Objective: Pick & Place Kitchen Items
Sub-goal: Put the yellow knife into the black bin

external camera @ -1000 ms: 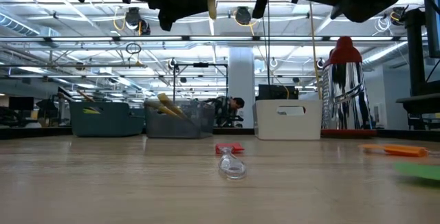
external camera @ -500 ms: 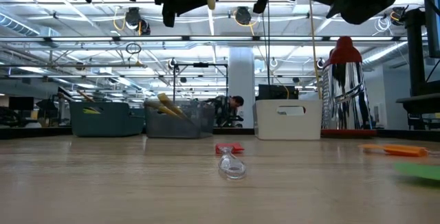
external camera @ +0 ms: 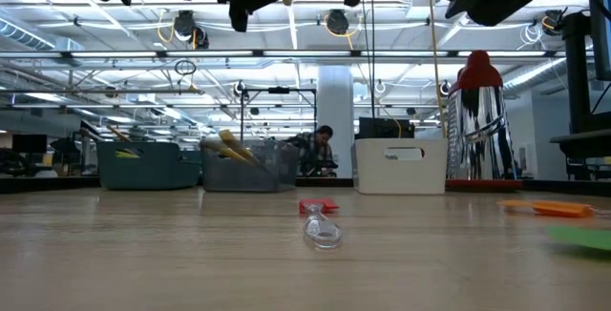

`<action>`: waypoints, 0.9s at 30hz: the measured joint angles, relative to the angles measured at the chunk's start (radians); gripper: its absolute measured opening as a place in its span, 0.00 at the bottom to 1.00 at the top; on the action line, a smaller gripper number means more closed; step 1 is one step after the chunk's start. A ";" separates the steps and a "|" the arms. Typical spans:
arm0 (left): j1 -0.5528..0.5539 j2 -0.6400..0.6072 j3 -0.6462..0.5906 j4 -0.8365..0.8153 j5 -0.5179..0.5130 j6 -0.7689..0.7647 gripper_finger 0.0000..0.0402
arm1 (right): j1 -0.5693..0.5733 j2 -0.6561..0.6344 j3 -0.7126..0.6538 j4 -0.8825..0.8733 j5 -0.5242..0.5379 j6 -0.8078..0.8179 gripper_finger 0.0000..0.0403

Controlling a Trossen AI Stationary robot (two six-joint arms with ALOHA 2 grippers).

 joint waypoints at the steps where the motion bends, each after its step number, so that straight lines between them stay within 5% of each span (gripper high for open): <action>1: 0.000 0.000 0.000 -0.007 0.000 0.002 0.20 | -0.001 0.000 0.000 -0.011 0.002 0.000 0.09; 11: -0.002 -0.021 -0.002 -0.204 -0.016 -0.098 0.17 | -0.001 -0.016 -0.072 -0.107 0.146 -0.025 0.12; 16: -0.003 -0.057 -0.001 -0.355 -0.069 -0.142 0.20 | -0.006 -0.016 -0.126 -0.114 0.157 0.029 0.11; 27: 0.011 -0.098 -0.003 -0.418 -0.080 -0.146 0.19 | -0.005 -0.019 -0.154 -0.175 0.162 0.111 0.13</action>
